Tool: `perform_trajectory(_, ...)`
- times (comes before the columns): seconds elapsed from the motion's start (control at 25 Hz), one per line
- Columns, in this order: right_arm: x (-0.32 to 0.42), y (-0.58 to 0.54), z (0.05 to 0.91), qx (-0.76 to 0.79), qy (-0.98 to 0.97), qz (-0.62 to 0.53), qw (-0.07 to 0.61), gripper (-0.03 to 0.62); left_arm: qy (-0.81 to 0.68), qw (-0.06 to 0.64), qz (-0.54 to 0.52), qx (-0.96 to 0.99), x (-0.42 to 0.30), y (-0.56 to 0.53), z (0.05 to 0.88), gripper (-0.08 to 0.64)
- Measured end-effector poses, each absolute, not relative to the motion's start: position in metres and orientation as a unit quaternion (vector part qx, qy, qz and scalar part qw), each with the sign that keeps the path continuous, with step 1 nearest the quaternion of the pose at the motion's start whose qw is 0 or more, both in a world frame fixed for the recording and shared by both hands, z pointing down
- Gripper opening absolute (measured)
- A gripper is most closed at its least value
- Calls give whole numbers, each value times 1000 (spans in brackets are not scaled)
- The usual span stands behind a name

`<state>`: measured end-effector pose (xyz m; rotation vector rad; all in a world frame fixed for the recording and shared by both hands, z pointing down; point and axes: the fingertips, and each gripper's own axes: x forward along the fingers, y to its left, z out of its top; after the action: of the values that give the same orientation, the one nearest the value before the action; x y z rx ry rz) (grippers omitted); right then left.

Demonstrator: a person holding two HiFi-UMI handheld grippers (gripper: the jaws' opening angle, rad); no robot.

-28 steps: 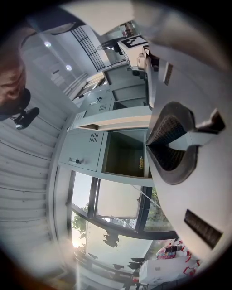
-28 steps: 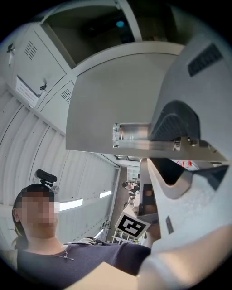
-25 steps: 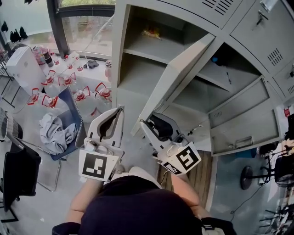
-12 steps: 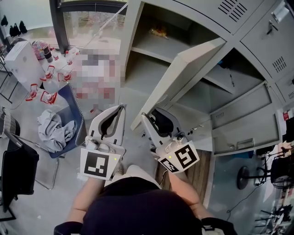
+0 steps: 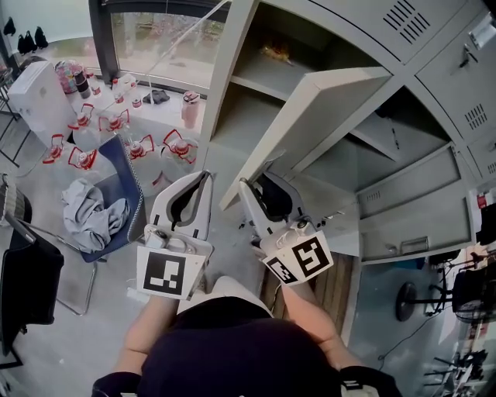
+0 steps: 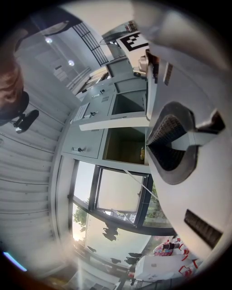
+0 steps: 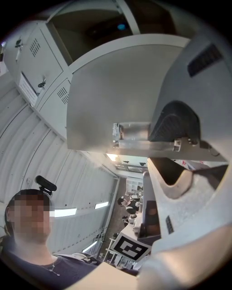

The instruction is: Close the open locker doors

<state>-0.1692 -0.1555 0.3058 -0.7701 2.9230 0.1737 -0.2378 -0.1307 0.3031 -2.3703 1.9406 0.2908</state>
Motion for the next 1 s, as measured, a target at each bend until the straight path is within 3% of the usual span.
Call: perform_trajectory(1.0, -209, -193, 305, -291, 952, 69, 56, 110, 645, 41, 75, -759, -262, -156, 305, 3)
